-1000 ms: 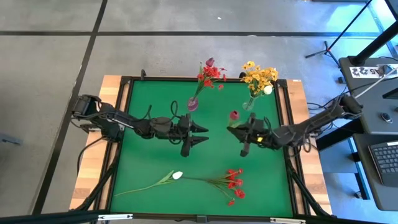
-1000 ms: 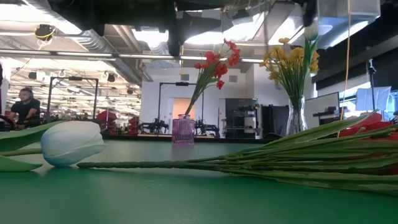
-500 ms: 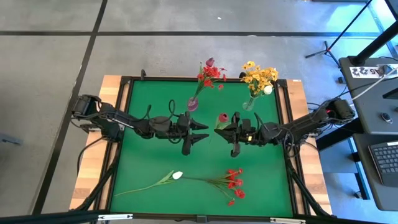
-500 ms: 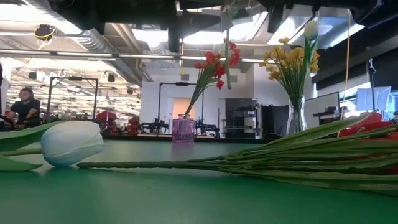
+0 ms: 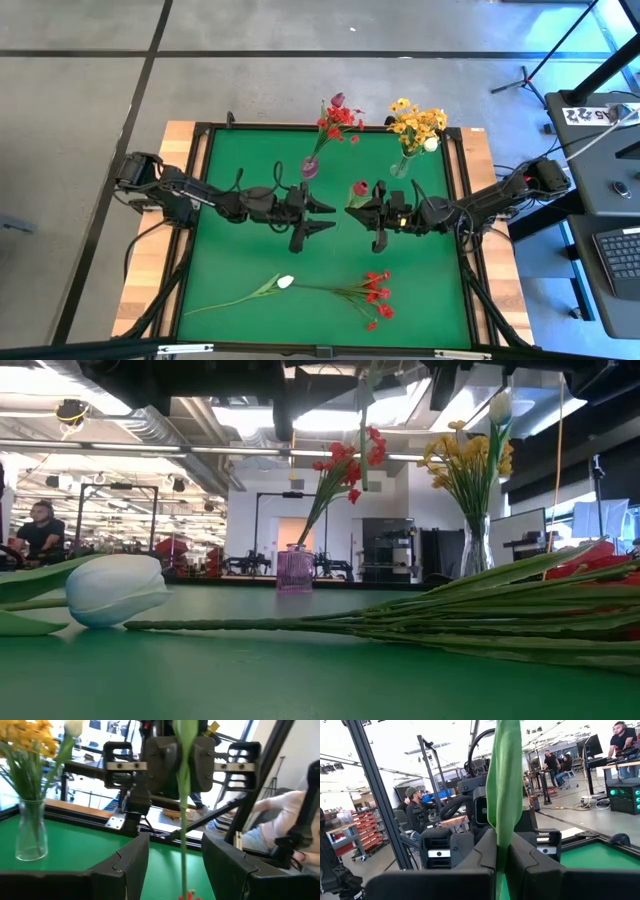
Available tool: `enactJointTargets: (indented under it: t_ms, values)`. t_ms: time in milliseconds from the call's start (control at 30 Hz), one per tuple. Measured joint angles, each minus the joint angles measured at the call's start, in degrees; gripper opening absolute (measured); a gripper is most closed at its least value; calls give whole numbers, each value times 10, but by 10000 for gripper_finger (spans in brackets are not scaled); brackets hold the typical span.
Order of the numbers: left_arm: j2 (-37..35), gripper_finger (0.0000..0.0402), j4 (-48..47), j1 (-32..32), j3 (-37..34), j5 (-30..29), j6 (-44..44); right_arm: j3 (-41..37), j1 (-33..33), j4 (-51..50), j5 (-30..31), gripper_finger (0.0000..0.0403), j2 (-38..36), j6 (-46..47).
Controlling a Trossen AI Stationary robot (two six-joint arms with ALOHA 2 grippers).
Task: Sort flowers into vase by color
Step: Put the pink flower into the pink vase
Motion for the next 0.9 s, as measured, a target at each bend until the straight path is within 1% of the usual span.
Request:
enactJointTargets:
  t_ms: [133, 300, 400, 500, 700, 900]
  values:
    - [0, 190, -5, 0, 0, 1, -1, 0, 0, 0, 0, 14, 0, -2]
    - [0, 216, -4, 0, 0, 1, -1, 0, 0, 0, 0, 14, 0, -2]
    - [0, 228, -4, 0, 0, -4, -2, 0, 0, 18, 6, 14, 3, -2]
    - [0, 231, 1, 0, 0, -12, -1, 11, 0, 30, 10, 14, 17, -11]
    - [0, 228, 7, 0, 0, -23, -5, 54, 0, -18, 5, 14, 53, -18]
    - [0, 228, -5, 0, 0, -25, -6, 63, 0, -20, 4, 14, 64, -28]
